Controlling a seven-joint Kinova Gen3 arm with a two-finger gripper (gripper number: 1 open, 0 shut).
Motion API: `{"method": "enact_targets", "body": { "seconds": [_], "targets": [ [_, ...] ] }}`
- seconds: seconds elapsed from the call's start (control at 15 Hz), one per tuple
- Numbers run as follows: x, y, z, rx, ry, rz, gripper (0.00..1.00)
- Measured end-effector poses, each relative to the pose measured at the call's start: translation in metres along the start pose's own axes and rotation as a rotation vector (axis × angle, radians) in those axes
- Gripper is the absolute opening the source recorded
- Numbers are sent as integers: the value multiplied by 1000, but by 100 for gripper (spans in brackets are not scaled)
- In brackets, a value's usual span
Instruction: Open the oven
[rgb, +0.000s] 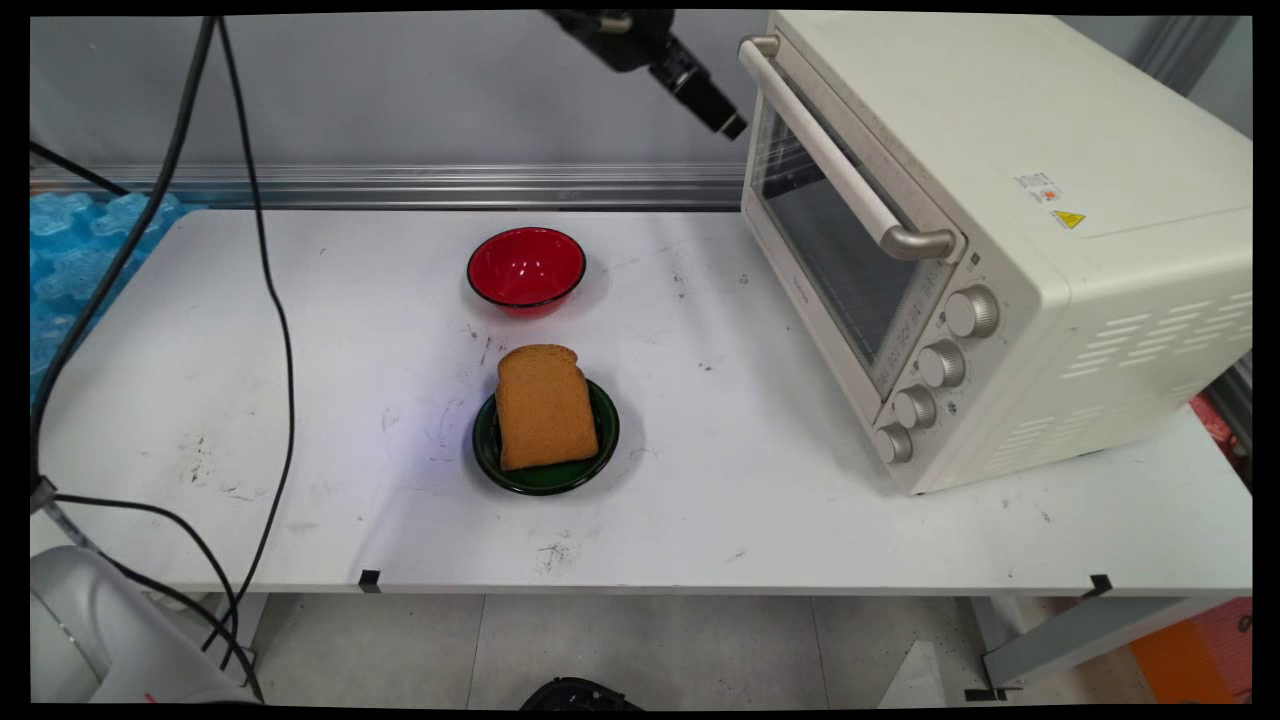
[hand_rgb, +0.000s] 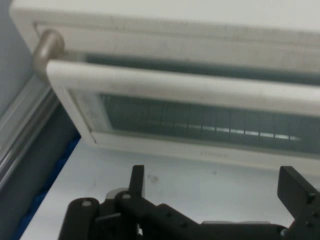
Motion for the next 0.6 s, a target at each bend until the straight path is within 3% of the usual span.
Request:
{"method": "enact_targets", "body": {
  "seconds": [0.13, 0.2, 0.6],
  "targets": [
    [12, 2, 3, 3, 16, -3, 100],
    [17, 2, 5, 5, 22, -3, 0],
    [41, 6, 13, 13, 54, -5, 0]
  ]
}}
